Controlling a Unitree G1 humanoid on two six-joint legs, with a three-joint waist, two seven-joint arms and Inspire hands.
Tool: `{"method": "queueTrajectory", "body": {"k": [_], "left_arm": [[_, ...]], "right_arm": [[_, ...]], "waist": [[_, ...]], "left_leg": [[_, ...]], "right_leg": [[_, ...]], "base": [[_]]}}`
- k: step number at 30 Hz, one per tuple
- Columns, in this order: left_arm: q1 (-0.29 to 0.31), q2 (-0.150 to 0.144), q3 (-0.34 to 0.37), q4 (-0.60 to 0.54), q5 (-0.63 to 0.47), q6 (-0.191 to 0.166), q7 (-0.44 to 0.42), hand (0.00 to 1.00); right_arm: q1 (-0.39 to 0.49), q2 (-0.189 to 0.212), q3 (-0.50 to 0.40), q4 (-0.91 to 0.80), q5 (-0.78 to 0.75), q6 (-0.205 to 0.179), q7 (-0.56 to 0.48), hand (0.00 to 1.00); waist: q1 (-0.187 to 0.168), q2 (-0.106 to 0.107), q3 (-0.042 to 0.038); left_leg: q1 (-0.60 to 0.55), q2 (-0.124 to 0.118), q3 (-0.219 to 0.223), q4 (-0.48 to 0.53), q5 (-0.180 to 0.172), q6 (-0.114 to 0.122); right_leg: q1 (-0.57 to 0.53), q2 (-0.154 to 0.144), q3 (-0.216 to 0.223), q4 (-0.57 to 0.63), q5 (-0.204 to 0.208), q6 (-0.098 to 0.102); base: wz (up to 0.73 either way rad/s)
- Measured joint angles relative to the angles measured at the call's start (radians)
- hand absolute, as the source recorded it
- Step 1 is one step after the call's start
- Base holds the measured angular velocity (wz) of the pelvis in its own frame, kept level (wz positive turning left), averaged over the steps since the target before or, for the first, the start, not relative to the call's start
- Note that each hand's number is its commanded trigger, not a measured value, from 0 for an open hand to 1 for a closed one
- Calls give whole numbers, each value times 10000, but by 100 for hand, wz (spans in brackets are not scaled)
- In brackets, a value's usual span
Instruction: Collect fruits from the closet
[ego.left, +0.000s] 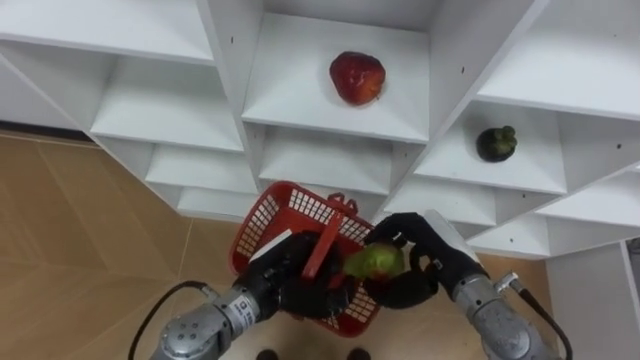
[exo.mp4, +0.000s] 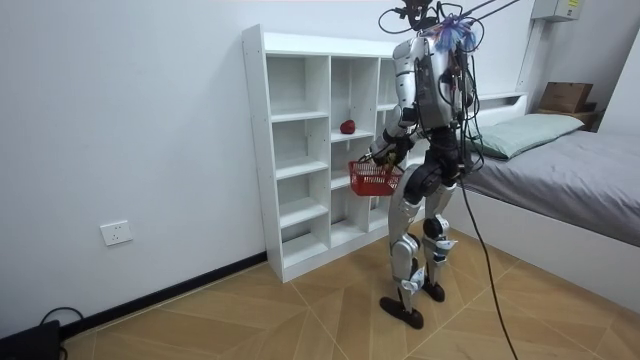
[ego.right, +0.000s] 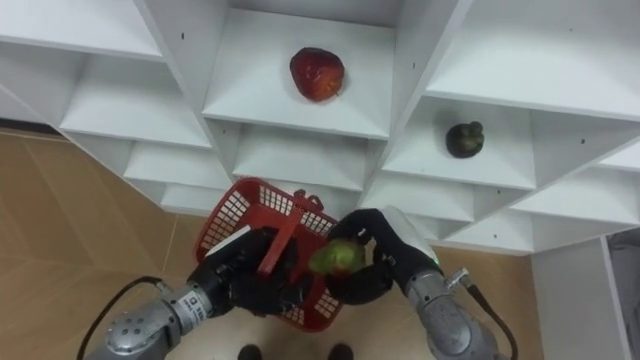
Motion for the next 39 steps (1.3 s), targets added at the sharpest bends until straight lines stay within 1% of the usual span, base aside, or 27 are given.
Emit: {"method": "queueTrajectory", "body": {"k": [5, 9, 15, 22, 25, 27, 31, 33, 35, 36, 38, 39], "left_arm": [[-45, 1, -169, -28, -11, 0, -10, 100], [-70, 72, -246, -29, -8, 3, -8, 100], [-65, 108, -290, -34, -8, 3, 5, 100], [-60, 97, -335, -34, -2, 4, 0, 100], [-60, 93, -313, -35, 2, 5, 1, 100], [-42, 72, -182, -35, 26, 5, 1, 100], [11, 49, 100, -42, 38, 5, 10, 100], [10, 7, 348, -133, 105, 5, 63, 100], [15, 20, 399, -146, 106, 4, 143, 100], [16, 11, 444, -148, 142, 3, 221, 100], [40, 22, 609, -143, 244, -9, 318, 100], [131, 43, 707, -144, 244, -91, 422, 100]], "right_arm": [[-18, -38, 272, 5, -10, -38, -184, 0], [-37, -51, 394, 32, -17, -91, -192, 0], [-56, -48, 456, 136, -253, -351, -197, 0], [-41, -38, 764, 196, -420, -363, -173, 0], [-41, -30, 762, 194, -399, -362, -134, 0], [-14, -29, 763, 139, -365, -361, -67, 0], [38, -11, 760, -88, -361, -351, -68, 0], [34, -4, 754, -169, -356, -354, -71, 0], [33, -5, 764, -176, -355, -360, -73, 0], [20, -4, 756, -179, -369, -365, -76, 0], [-13, -4, 751, -195, -370, -372, -79, 0], [1, -8, 743, -292, -370, -371, -78, 0]], "waist": [[-29, 4, 2], [-23, 13, 8], [-20, 36, -1], [6, 69, -13], [31, 122, -44], [67, 151, -63], [97, 146, -63], [95, 138, -68], [104, 128, -69], [102, 96, -86], [117, 50, -86], [107, 5, -80]], "left_leg": [[-33, 8, 0, 42, 0, 0], [-46, 6, -1, 55, 0, 0], [-58, 13, 0, 72, 0, 0], [-23, 17, 2, 76, 0, 0], [7, 12, -3, 73, 0, 0], [41, 9, 1, 62, 1, 1], [136, -9, 40, 59, 1, 0], [240, 1, 72, 50, 1, 0], [436, 0, 75, 7, 1, 0], [579, -4, 109, -44, 1, -1], [754, -4, 131, -107, 4, -5], [900, -3, 132, -163, 8, -12]], "right_leg": [[1, 2, -9, 1, -3, -4], [1, 1, -15, 4, -3, -4], [12, 11, -13, 10, -3, -4], [40, 10, -15, 17, -3, -5], [71, 7, -22, 17, -3, -5], [75, 9, 9, 52, -6, -8], [84, 3, 87, 198, -80, -9], [162, -4, 125, 202, -81, -11], [358, 25, 132, 163, -81, -10], [460, 29, 159, 156, -89, -4], [628, 29, 164, 135, -93, -5], [765, 30, 158, 82, -97, -5]], "base": [[0], [0], [0], [0], [0], [0], [-1], [-4], [0], [-4], [-2], [0]]}}
